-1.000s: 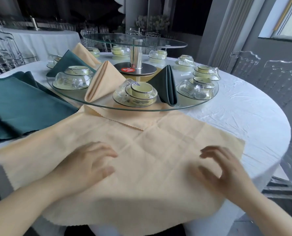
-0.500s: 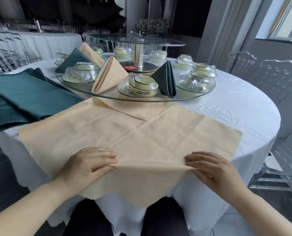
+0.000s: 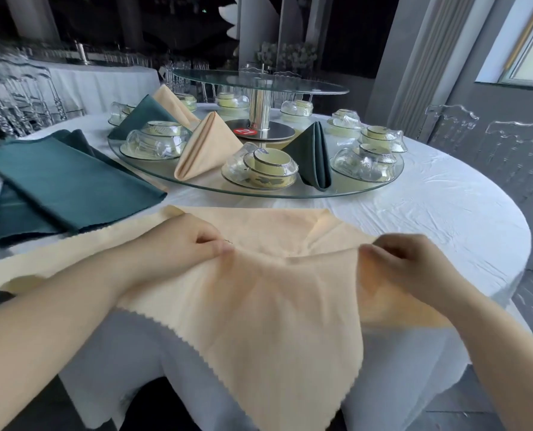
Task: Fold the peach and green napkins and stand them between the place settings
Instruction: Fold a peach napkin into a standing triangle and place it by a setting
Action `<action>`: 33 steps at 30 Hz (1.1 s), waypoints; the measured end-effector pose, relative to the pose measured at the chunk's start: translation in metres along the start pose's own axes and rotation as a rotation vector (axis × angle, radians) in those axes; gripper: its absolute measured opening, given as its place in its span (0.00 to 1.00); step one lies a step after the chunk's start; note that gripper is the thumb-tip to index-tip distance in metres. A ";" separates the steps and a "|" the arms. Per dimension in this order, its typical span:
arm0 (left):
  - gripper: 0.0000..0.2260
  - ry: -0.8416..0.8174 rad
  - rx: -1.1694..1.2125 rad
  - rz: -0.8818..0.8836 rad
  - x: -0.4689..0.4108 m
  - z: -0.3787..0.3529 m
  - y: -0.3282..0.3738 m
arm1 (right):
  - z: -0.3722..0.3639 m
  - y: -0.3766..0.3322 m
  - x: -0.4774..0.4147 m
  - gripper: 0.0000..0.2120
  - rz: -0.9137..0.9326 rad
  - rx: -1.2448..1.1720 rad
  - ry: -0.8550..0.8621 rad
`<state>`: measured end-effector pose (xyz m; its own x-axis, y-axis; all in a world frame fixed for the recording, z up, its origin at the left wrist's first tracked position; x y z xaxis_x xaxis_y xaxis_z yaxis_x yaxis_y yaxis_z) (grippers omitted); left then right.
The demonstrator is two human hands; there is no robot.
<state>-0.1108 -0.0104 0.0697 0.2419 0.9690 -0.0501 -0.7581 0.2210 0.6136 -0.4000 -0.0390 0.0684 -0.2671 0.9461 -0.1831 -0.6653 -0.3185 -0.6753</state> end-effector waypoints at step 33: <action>0.08 -0.072 0.068 0.018 -0.105 -0.033 -0.047 | -0.067 -0.002 -0.013 0.35 0.432 0.021 -0.375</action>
<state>-0.1200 -0.1187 0.0203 0.2734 0.9617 0.0171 -0.7207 0.1931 0.6658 -0.3486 -0.0464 0.0239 -0.7446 0.6454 -0.1707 -0.4532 -0.6765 -0.5805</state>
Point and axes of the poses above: each hand's wrist, its own x-axis away from the middle knuckle, its own z-axis out of the back of the hand, y = z × x, the point moved 2 cm from there along -x, towards the middle knuckle, and after that the axes turned 5 degrees about -y, right-handed, at the moved point
